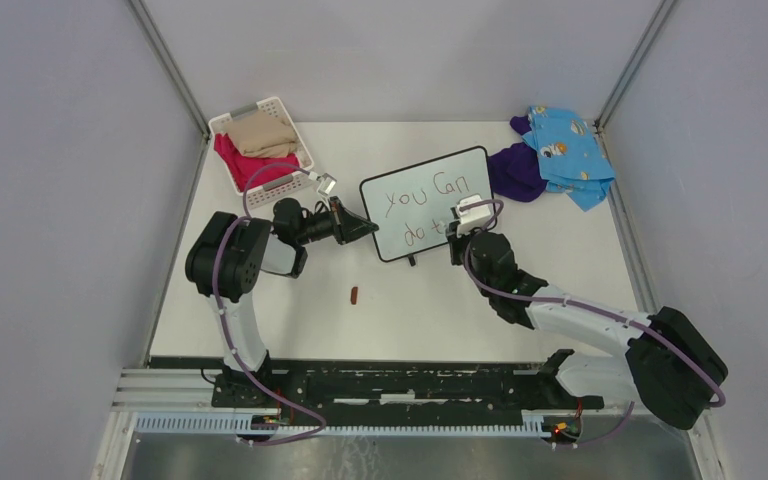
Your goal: Write a sentence on the whiteboard
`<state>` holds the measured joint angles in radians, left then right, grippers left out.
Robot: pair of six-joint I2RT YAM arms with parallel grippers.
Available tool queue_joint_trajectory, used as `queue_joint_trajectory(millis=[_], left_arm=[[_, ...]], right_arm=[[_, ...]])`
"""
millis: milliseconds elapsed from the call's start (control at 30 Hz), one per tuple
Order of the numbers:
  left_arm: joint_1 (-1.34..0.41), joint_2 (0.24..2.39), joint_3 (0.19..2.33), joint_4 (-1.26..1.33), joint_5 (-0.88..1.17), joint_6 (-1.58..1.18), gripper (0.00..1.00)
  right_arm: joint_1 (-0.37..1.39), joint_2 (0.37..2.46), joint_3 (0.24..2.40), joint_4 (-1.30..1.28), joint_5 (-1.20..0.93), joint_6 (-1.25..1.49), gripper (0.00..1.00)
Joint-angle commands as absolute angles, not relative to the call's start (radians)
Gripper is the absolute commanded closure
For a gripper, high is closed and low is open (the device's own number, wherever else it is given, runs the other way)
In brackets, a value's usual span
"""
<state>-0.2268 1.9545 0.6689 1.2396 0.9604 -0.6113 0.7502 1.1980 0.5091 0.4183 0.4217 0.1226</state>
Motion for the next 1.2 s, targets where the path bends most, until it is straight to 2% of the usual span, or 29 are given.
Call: queue_joint_trajectory(millis=[0, 433, 1167], left_arm=[[-0.239, 1.959, 0.664, 1.126, 0.949, -0.566, 0.88], [-0.239, 1.959, 0.665, 1.126, 0.950, -0.568, 0.88], [-0.239, 1.960, 0.666, 1.121, 0.950, -0.568, 0.88]], right_arm=[[0.742, 1.191, 0.557, 0.497, 0.408, 0.108, 1.00], [0.719, 1.250, 0.598, 0.494, 0.407, 0.111, 1.00], [0.708, 1.234, 0.479, 0.486, 0.417, 0.154, 1.00]])
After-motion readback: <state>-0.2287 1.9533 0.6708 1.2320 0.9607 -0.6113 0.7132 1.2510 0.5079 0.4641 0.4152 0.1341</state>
